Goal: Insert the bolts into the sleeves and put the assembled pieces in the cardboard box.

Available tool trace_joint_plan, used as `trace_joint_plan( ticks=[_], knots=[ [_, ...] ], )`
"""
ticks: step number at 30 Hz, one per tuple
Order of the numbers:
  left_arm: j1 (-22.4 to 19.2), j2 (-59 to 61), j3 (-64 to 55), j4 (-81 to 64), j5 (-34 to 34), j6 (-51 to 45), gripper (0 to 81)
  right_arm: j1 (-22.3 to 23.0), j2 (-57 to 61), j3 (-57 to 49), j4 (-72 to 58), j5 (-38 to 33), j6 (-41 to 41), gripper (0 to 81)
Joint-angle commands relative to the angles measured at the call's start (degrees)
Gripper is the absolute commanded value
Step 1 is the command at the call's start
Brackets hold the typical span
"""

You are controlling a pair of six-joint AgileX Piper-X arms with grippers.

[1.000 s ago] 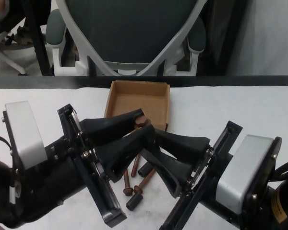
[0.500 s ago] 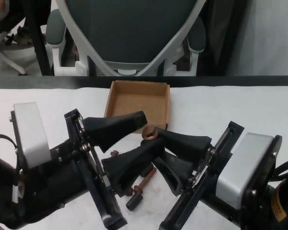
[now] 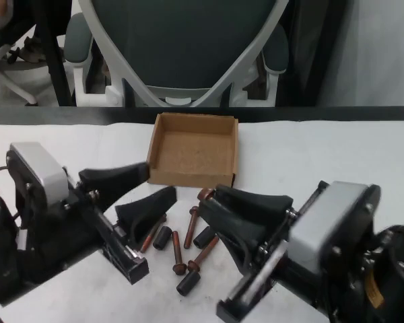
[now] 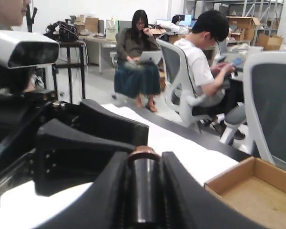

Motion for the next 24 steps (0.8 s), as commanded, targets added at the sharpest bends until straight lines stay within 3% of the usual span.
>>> trace_joint_plan(
  ticks=[1,6,9,17,24],
  knots=[
    [0.83,-0.18,-0.01,6.83,-0.18,2.33,39.9,-1.43,-0.40,-5.77,13.29,1.85,1.49,0.2],
    [0.83,-0.18,-0.01,10.62,-0.18,2.42,17.1,-5.40,-0.40,-18.92,39.70,1.58,1.71,0.2],
    [0.83,-0.18,-0.01,11.09,-0.18,1.90,9.9,-7.96,-0.40,-25.12,46.84,1.02,1.71,0.2],
    [0.83,-0.18,-0.01,11.05,0.64,1.01,8.5,-13.73,1.18,-33.52,55.91,-3.62,1.75,0.2],
    [0.83,-0.18,-0.01,11.05,0.65,1.01,8.5,-14.20,4.98,-34.19,54.91,-6.84,1.75,0.2]
  ],
)
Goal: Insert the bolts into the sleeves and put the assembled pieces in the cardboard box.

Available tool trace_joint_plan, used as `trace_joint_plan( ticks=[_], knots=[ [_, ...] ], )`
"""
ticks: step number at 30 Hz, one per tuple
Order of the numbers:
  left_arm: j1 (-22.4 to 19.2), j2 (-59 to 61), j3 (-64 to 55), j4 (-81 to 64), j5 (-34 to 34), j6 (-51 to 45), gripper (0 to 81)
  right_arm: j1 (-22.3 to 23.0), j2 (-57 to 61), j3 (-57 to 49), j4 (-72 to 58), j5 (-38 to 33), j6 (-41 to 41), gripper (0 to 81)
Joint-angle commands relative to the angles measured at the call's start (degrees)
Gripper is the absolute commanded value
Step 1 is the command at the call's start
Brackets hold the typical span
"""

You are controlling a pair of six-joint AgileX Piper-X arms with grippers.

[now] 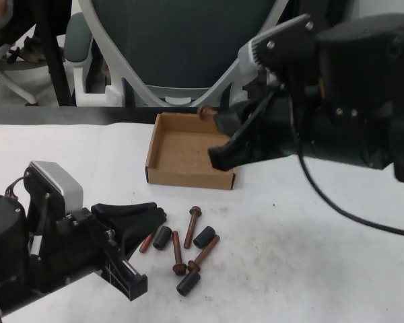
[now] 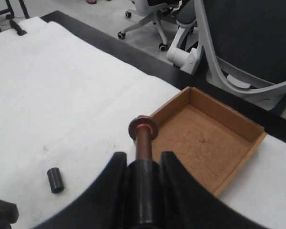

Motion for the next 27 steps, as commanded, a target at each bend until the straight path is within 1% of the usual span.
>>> trace_joint_plan(
  ticks=[1,9,21,24,27],
  knots=[
    [0.18,-0.18,-0.01,-0.23,0.49,-0.24,8.5,-0.24,2.04,-0.83,-1.10,-2.34,0.49,0.2],
    [0.18,-0.18,-0.01,-0.23,0.49,-0.24,8.5,-0.24,3.39,-0.83,-3.93,-3.40,0.67,0.2],
    [0.03,-0.18,-0.01,-0.39,0.48,-0.24,8.5,-0.04,3.39,-0.71,-4.83,-3.39,0.67,0.2],
    [0.04,-0.18,-0.01,-0.66,0.48,-0.24,8.5,0.87,3.22,0.97,-9.35,-3.39,0.67,0.2],
    [0.04,-0.18,-0.01,-0.69,0.48,-0.24,8.5,1.94,3.09,4.40,-17.72,-2.34,0.67,0.2]
  ],
)
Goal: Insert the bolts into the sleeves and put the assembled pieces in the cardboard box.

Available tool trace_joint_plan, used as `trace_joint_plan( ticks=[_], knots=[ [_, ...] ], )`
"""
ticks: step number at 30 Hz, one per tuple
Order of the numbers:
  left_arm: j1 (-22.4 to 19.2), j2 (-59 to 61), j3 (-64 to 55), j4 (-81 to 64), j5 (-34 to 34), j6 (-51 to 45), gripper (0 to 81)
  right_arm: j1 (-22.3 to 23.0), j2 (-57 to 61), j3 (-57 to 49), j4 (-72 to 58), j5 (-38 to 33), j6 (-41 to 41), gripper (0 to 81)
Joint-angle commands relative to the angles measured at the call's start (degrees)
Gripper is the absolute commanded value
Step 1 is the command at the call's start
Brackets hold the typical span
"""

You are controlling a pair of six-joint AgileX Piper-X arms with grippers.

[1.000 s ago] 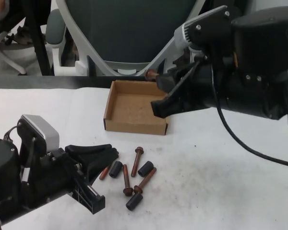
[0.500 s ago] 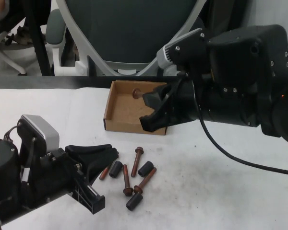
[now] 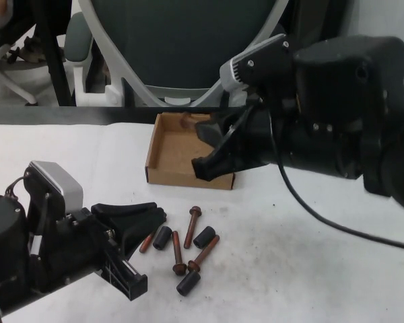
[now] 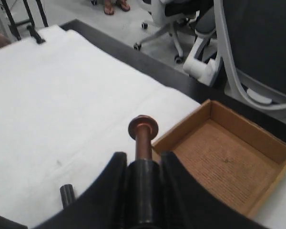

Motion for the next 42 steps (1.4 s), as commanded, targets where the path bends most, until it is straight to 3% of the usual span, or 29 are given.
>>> trace_joint_plan(
  ticks=[1,7,16,23,42],
  knots=[
    [0.04,-0.18,-0.01,-0.69,0.48,-0.10,8.5,0.95,-0.66,2.71,-8.60,0.39,0.51,0.2],
    [0.04,-0.18,-0.01,-0.69,0.48,-0.10,8.5,1.75,-0.75,10.50,-23.63,0.64,1.93,0.2],
    [0.04,-0.18,-0.01,-0.69,0.48,-0.10,8.5,3.48,-0.78,28.61,-64.71,4.16,4.73,0.2],
    [0.04,-0.18,-0.01,-0.69,0.48,-0.10,8.5,3.48,-0.94,36.87,-84.73,5.26,8.48,0.2],
    [-0.07,-0.18,-0.01,-0.65,0.48,-0.10,8.5,6.03,-1.22,37.97,-84.73,3.62,6.67,0.2]
  ],
)
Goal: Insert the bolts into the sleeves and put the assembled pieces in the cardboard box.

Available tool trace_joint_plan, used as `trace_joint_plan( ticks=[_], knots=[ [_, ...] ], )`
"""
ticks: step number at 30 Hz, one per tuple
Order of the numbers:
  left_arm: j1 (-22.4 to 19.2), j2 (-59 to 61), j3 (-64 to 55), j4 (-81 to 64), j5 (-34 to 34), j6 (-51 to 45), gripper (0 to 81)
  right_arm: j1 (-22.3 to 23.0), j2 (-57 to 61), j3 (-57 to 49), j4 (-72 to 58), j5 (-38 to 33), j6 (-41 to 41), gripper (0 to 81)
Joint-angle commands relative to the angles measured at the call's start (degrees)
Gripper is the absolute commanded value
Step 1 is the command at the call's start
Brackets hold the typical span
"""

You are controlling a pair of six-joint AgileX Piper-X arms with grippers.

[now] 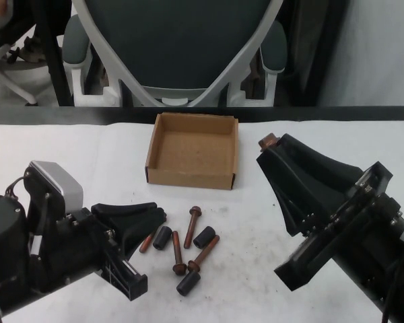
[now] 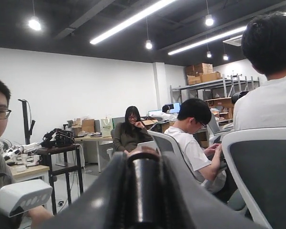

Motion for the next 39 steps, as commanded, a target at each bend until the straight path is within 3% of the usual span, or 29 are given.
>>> trace_joint_plan(
  ticks=[1,15,39],
  knots=[
    [-0.07,-0.18,-0.01,-0.65,0.48,-0.10,8.5,0.16,-0.65,-0.21,-2.01,-0.20,-0.50,0.2],
    [-0.07,-0.18,-0.01,-0.65,0.48,-0.10,8.5,-0.08,-0.37,-3.78,-2.01,-0.17,-2.72,0.2],
    [-0.16,-0.18,-0.01,-2.23,1.83,-0.10,8.5,-10.99,18.98,-21.60,5.85,-11.93,3.89,0.2]
  ],
)
